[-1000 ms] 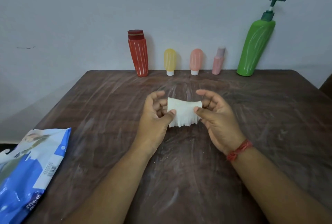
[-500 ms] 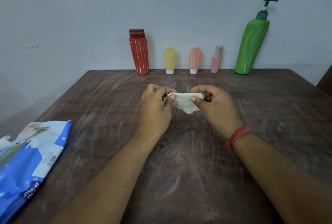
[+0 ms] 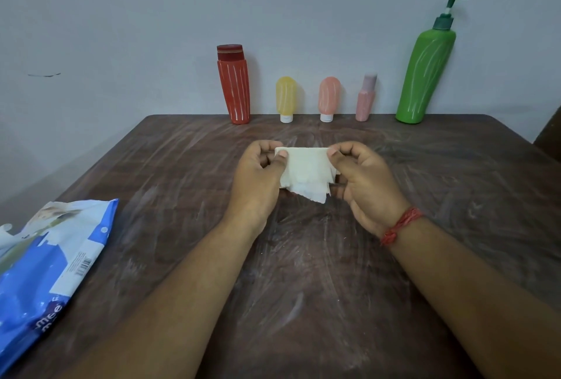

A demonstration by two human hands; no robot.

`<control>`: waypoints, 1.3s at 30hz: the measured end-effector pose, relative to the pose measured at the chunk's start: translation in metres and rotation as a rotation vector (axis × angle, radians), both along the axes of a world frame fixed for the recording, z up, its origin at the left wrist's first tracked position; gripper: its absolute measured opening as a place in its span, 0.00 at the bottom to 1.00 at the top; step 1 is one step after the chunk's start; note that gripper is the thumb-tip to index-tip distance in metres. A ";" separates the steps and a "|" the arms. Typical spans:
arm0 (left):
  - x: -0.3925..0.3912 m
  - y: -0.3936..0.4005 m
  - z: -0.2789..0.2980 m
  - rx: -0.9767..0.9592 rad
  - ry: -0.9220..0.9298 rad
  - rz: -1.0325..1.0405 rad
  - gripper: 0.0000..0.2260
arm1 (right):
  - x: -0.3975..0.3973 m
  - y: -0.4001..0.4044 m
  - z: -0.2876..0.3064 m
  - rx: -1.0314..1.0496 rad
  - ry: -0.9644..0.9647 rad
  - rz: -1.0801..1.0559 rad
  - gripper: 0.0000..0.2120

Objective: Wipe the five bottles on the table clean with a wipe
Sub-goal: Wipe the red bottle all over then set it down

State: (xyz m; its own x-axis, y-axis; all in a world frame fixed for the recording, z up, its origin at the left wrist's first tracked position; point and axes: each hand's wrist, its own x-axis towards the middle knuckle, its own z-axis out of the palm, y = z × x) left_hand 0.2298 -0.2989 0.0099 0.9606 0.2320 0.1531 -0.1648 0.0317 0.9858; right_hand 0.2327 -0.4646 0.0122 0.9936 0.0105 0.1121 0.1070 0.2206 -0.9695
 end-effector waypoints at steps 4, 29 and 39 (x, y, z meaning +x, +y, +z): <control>0.003 0.003 -0.001 -0.044 0.047 -0.013 0.08 | 0.002 0.000 0.000 0.047 0.047 0.043 0.05; -0.005 0.007 0.015 0.265 -0.253 -0.074 0.16 | 0.005 -0.009 -0.003 -0.285 -0.134 0.182 0.04; 0.117 0.064 0.032 0.352 0.152 0.205 0.32 | 0.026 -0.007 -0.012 0.286 0.008 0.081 0.14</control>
